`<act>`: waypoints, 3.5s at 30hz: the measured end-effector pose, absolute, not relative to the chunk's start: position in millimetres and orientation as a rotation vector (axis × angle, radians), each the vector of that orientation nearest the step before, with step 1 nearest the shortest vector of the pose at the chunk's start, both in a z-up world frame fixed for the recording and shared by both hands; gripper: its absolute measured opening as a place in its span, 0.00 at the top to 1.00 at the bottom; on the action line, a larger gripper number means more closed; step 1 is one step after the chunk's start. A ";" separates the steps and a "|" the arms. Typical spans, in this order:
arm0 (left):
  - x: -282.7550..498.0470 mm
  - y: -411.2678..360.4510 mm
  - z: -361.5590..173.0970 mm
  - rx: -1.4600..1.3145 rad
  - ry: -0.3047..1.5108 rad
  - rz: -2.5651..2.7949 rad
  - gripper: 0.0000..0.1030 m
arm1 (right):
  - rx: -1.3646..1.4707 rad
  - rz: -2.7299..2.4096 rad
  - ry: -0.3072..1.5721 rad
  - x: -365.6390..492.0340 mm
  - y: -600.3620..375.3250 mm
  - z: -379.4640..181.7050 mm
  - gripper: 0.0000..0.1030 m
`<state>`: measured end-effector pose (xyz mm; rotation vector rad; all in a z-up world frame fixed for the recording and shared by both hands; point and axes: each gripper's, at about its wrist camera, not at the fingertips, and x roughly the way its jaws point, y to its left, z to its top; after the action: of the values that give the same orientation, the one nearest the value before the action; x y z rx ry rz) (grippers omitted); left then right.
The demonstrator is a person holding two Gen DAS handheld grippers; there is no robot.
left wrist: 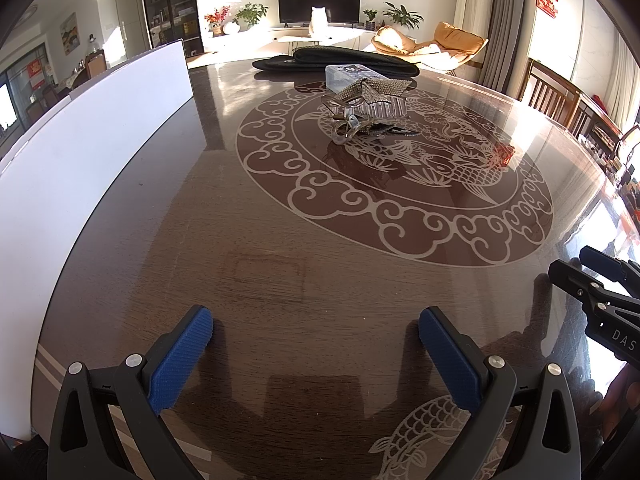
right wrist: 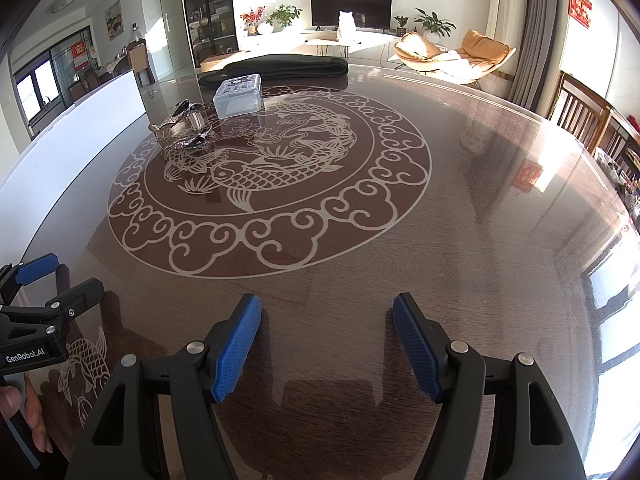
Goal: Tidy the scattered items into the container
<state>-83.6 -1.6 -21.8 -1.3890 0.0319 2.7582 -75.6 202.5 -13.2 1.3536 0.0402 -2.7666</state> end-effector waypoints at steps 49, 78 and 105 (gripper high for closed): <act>-84.9 -8.1 -20.0 -1.347 -0.045 2.740 0.00 | 1.131 -2.325 0.237 -243.3 54.8 1.8 0.33; -386.0 61.0 -9.6 -1.615 -0.197 2.692 0.08 | 0.887 -2.563 -0.178 -94.0 224.1 28.1 0.54; -52.1 -12.8 28.4 -1.453 -0.234 2.646 0.40 | 0.979 -2.432 0.011 -30.1 144.8 25.2 0.55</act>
<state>-52.1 -12.8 28.4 -1.4527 -0.2340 2.6457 -30.1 144.8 25.2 0.9789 0.0109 -2.4321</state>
